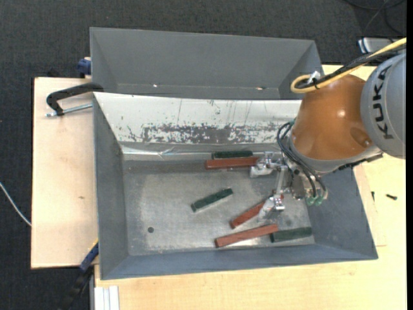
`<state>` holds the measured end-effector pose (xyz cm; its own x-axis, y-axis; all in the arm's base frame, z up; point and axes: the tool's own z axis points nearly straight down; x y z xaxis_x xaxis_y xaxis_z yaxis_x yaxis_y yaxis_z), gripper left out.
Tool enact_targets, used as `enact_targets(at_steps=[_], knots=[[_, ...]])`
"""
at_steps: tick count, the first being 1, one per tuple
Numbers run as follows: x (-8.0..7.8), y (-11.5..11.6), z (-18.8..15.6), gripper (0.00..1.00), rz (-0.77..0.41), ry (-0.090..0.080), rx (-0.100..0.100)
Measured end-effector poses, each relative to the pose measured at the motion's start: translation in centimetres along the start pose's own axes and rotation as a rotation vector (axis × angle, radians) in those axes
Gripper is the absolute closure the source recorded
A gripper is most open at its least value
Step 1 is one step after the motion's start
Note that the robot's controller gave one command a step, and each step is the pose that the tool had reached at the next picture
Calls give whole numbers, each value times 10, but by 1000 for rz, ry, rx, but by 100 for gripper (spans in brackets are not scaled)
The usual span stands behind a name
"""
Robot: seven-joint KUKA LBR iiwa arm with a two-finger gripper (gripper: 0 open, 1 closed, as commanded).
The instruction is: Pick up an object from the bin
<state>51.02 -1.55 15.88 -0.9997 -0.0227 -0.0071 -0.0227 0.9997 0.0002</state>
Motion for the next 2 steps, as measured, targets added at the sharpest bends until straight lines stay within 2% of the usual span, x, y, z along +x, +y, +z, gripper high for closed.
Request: enact_targets(at_steps=[1, 2], knots=[[-9, -9, 83, 100, 62, 6, -1], [-9, -9, 83, 100, 62, 6, -1]])
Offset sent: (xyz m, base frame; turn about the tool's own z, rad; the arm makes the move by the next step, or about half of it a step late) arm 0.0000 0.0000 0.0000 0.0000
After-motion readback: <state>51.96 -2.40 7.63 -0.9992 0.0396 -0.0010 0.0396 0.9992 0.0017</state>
